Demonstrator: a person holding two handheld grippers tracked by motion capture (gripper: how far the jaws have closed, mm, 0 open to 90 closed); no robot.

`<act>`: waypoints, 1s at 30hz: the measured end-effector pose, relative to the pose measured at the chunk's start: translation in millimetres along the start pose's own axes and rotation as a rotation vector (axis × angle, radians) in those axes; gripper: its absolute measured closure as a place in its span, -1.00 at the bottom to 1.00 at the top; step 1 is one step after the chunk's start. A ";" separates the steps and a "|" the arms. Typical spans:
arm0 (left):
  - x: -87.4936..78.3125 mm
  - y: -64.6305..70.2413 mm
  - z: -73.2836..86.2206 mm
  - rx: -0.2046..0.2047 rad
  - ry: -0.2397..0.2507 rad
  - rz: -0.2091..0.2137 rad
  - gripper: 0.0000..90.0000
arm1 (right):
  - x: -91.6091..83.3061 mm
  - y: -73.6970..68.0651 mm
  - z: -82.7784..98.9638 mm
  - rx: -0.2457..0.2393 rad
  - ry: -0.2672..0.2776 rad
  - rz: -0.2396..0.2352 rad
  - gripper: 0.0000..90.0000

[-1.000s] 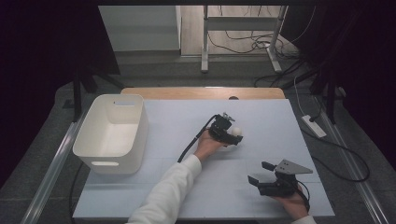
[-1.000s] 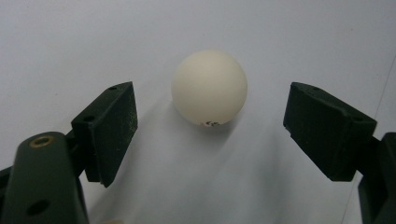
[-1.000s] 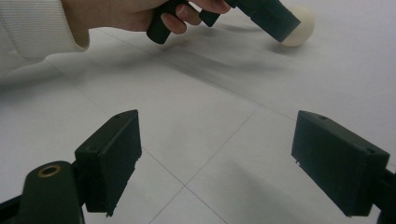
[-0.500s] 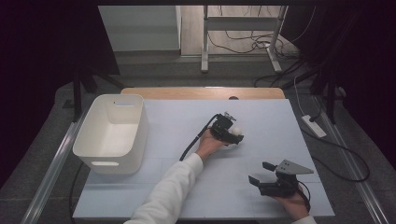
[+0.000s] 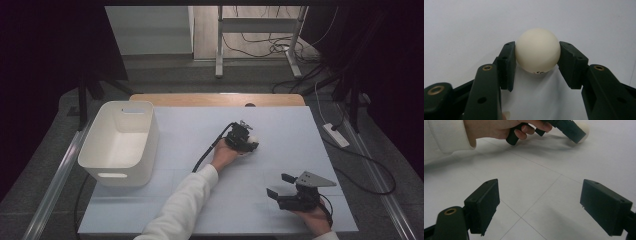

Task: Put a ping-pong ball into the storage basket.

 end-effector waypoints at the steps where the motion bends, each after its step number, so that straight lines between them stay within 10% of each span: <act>1: -0.5 0.2 -0.1 -0.002 0.001 0.005 0.14 | 0.0 0.0 0.0 0.000 0.000 0.000 -0.64; 30: -38.9 12.2 12.4 0.021 0.047 0.028 0.14 | 3.4 -0.8 -1.4 -0.014 -0.005 0.008 -0.64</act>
Point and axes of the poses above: each handheld gripper's, and its own axes: x roughly forward along the jaws, z roughly out of its underside, y roughly to its right, the point moved 3 cm from there along x, roughly forward along the jaws, and after that the axes turned 6 degrees about x, right-handed, at the moved point
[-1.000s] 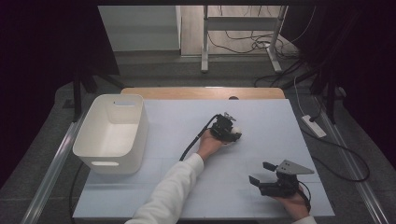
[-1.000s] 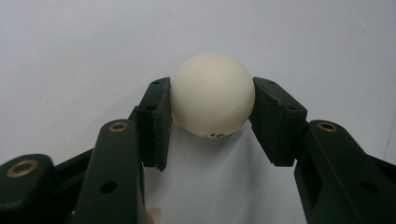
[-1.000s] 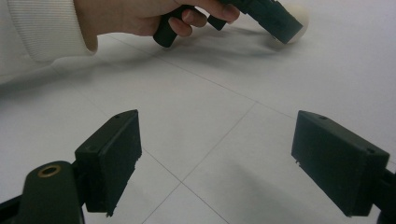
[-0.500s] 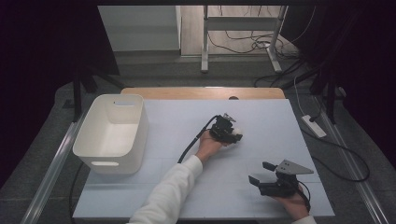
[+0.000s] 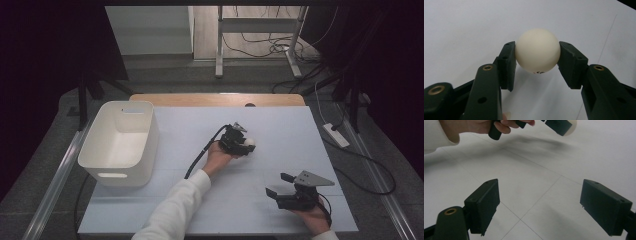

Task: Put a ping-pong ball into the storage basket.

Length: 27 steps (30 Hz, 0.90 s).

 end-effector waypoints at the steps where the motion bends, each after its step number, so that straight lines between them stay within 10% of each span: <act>1: -1.9 0.1 1.0 -0.001 0.003 -0.001 0.14 | 0.1 -0.1 0.0 -0.002 0.000 0.000 -0.64; 27: -40.0 7.3 20.3 0.014 0.034 -0.017 0.14 | 1.8 -1.2 0.1 -0.011 -0.010 0.007 -0.64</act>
Point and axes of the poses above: each handheld gripper's, and its own axes: x roughly forward along the jaws, z roughly out of its underside, y roughly to its right, the point moved 3 cm from there along x, roughly forward along the jaws, and after that the axes turned 6 degrees about x, right-handed, at the moved point
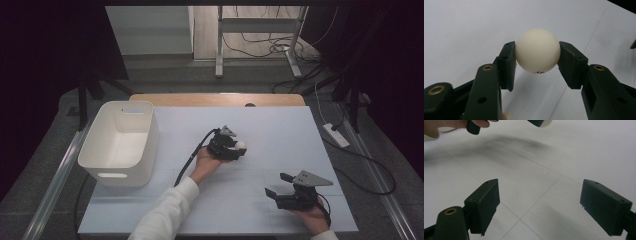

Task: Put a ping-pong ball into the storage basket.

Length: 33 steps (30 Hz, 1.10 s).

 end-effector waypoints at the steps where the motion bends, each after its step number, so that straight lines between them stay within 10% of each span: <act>1: -2.1 1.2 0.3 0.001 0.004 0.001 0.14 | 0.1 -0.1 0.0 0.000 0.000 0.000 -0.64; 33: -35.3 9.0 2.7 0.022 0.057 -0.007 0.14 | 0.5 -0.9 0.2 -0.001 -0.004 0.002 -0.64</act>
Point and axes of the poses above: each handheld gripper's, and its own axes: x roughly forward along the jaws, z roughly out of its underside, y roughly to its right, the point moved 3 cm from there along x, roughly forward along the jaws, and after that the axes turned 6 degrees about x, right-handed, at the moved point
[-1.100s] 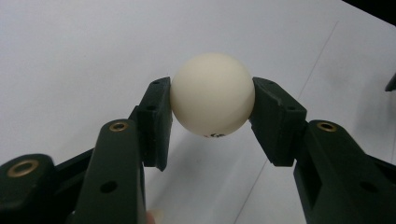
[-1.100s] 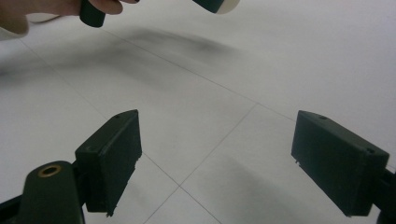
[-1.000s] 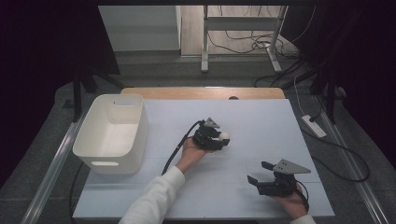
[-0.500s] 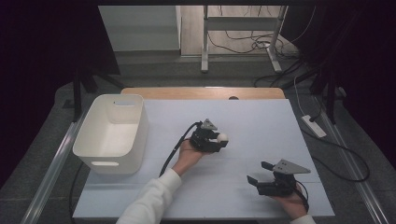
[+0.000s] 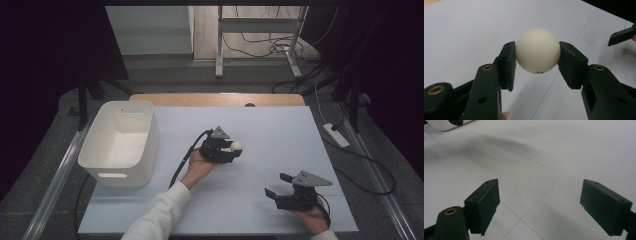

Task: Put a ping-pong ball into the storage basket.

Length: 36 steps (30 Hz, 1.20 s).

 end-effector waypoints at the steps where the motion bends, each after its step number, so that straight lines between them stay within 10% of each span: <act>1: -1.3 0.1 -0.2 0.004 0.002 0.000 0.14 | 0.0 0.0 0.0 0.000 0.000 0.000 -0.64; 36: -42.4 0.7 9.1 0.021 0.056 -0.025 0.14 | 0.9 -1.0 0.3 -0.002 -0.007 0.006 -0.64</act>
Point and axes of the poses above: each handheld gripper's, and its own axes: x roughly forward along the jaws, z roughly out of its underside, y roughly to its right, the point moved 3 cm from there along x, roughly forward along the jaws, and after that the axes turned 6 degrees about x, right-handed, at the moved point
